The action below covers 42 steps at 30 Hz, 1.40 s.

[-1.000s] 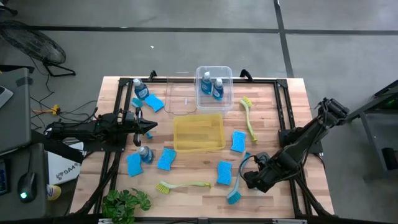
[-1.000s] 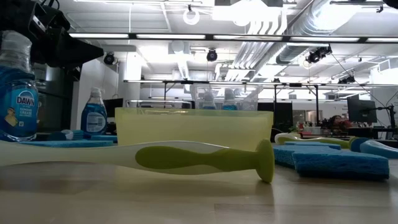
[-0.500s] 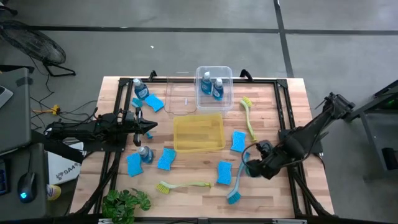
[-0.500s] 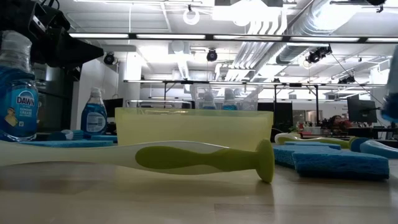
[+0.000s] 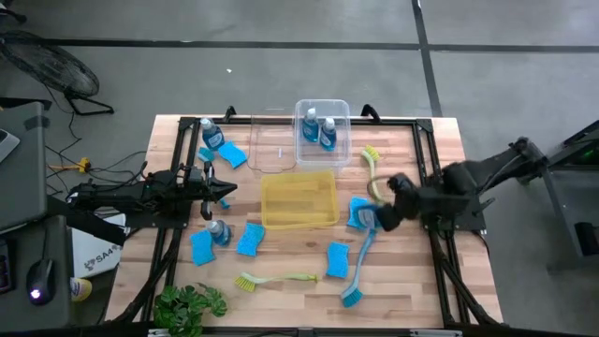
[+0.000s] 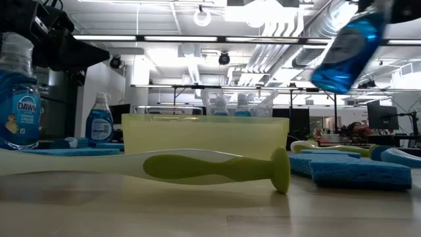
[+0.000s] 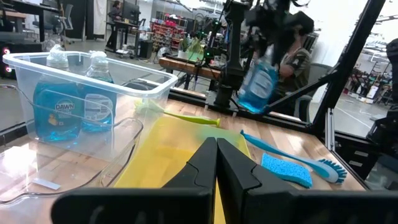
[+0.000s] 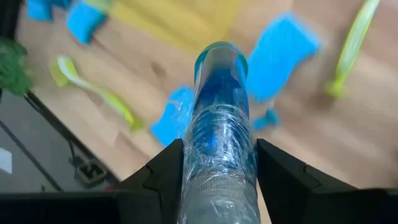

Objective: Pick & Place Kitchen Sink Supplies
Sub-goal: Put the blue dishwasher liquid into the white bin

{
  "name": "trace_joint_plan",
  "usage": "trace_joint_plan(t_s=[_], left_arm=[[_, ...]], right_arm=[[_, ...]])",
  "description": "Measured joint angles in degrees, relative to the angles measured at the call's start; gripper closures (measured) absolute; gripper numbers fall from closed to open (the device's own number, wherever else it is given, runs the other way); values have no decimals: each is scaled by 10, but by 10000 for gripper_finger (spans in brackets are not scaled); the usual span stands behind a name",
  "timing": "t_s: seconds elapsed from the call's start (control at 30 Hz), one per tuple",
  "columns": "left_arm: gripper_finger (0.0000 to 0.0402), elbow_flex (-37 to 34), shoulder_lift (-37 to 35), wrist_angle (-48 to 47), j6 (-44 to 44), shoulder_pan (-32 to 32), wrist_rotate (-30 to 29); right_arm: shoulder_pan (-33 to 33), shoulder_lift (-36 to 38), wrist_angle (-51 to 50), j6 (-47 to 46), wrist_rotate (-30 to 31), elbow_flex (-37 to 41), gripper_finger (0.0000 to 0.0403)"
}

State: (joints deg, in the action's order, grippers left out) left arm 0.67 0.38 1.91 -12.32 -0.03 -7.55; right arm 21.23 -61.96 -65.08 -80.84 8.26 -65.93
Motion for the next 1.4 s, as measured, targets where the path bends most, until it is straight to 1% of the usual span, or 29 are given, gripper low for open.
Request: trace_joint_plan(t_s=[0.1, 0.23, 0.37, 0.53, 0.77, 0.93, 1.1, 1.23, 1.4], left_arm=[[400, 0, 0, 0, 0, 0, 0], [400, 0, 0, 0, 0, 0, 0], [400, 0, 0, 0, 0, 0, 0], [400, 0, 0, 0, 0, 0, 0], [400, 0, 0, 0, 0, 0, 0], [400, 0, 0, 0, 0, 0, 0], [400, 0, 0, 0, 0, 0, 0], [400, 0, 0, 0, 0, 0, 0], [400, 0, 0, 0, 0, 0, 0]], right_arm=[[-59, 19, 8, 81, -8, 0, 241], [-143, 34, 38, 184, -46, 0, 240], [-222, 15, 56, 273, -91, -32, 240], [-312, -45, 45, 368, -121, -116, 240], [-419, -179, 4, 454, -147, -278, 240], [-469, -279, -32, 490, -155, -390, 240], [-501, -366, -63, 507, -155, -476, 240], [-516, -426, -88, 517, -155, -524, 240], [-526, -488, -103, 540, -161, -562, 240]])
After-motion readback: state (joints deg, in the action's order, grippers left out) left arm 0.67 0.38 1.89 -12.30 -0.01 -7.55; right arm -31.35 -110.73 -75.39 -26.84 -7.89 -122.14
